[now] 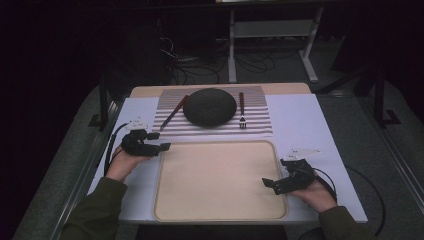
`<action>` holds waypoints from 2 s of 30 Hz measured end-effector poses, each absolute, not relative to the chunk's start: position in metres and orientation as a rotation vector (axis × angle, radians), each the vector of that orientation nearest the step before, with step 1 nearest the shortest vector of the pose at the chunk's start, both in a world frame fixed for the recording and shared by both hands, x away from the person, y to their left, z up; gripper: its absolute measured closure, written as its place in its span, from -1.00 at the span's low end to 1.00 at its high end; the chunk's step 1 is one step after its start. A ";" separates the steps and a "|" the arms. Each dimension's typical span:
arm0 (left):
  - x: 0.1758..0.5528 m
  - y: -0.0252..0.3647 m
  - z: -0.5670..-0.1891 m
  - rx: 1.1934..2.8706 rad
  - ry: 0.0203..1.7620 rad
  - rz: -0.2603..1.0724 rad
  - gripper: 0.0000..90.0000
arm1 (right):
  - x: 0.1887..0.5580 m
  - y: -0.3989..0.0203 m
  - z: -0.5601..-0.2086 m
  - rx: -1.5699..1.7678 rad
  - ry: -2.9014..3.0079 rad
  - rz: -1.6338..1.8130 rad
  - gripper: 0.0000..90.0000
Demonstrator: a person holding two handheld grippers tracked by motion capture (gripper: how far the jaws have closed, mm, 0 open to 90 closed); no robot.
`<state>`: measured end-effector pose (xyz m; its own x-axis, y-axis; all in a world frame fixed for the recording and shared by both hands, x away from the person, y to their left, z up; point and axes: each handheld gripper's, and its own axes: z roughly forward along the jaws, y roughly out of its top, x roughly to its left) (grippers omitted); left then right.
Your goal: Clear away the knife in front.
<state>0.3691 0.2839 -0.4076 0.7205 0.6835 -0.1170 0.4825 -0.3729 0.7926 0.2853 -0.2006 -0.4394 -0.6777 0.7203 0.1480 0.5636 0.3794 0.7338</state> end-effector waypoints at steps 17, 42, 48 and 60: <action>0.313 0.276 -0.423 2.080 0.763 0.253 -1.00 | 0.286 -0.200 -0.440 1.152 2.443 1.175 -1.00; 0.319 0.283 -0.429 2.140 0.777 0.298 -1.00 | 0.285 -0.200 -0.440 1.152 2.446 1.174 -1.00; 0.330 0.281 -0.426 2.133 0.782 0.297 -1.00 | 0.285 -0.200 -0.441 1.147 2.450 1.176 -1.00; 0.354 0.281 -0.419 2.119 0.804 0.303 -1.00 | 0.284 -0.200 -0.439 1.143 2.445 1.186 -1.00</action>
<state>0.3542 0.2810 -0.4194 0.7664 0.6393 -0.0620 0.4396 -0.4516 0.7764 0.2842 -0.2003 -0.4389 -0.6834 0.7145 0.1498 0.5600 0.3814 0.7355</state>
